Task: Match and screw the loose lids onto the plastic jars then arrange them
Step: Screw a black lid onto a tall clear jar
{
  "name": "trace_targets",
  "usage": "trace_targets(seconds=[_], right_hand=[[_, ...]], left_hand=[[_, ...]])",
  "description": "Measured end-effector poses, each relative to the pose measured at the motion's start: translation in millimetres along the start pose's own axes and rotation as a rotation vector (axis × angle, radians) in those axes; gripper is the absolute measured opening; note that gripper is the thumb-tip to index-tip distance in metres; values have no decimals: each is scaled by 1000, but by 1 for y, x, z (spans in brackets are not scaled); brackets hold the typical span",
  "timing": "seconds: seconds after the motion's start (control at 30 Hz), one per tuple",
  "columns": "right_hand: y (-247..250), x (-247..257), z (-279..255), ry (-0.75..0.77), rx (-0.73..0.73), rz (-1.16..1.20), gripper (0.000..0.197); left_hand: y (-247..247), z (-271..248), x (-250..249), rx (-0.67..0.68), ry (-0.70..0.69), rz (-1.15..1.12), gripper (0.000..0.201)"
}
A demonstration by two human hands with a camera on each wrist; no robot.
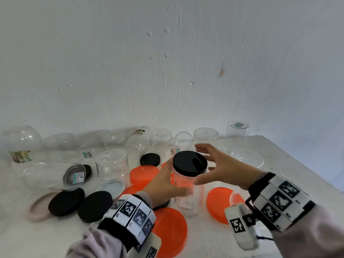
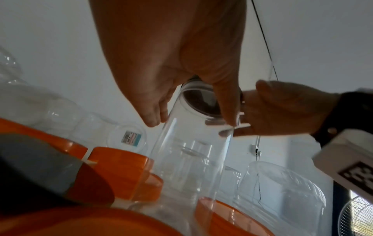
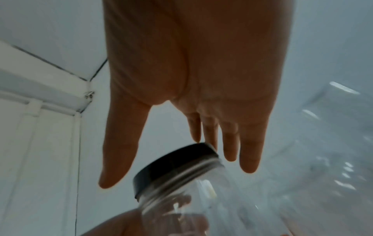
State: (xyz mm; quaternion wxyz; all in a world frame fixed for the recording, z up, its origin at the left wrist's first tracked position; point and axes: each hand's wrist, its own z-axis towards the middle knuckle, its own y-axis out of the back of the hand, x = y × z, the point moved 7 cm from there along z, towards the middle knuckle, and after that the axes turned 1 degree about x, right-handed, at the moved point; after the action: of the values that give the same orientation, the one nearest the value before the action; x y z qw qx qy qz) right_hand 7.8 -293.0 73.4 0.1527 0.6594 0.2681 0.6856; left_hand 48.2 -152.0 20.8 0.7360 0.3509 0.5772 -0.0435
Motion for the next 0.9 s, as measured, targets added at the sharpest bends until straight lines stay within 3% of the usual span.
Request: trace_targets(seconds=[0.13,0.27,0.47,0.67,0.9], right_hand=[[-7,23,11,23,72,-290,94],[-14,38,22,20,141,-534,90],[-16,47,33,-66,249,-715,82],[-14,54,39,-87,280,-815,78],[-15,54,44,-69,308,-839,76]], left_hand=[[-12,-1,5,4,-1,-108,102],[-14,-2,11,-17,30,-123,82],[-13,-3,16,-25,51,-61,65],[-12,-3,10,-6,61,-23,90],[-11,-3,11,-7,104,3,94]])
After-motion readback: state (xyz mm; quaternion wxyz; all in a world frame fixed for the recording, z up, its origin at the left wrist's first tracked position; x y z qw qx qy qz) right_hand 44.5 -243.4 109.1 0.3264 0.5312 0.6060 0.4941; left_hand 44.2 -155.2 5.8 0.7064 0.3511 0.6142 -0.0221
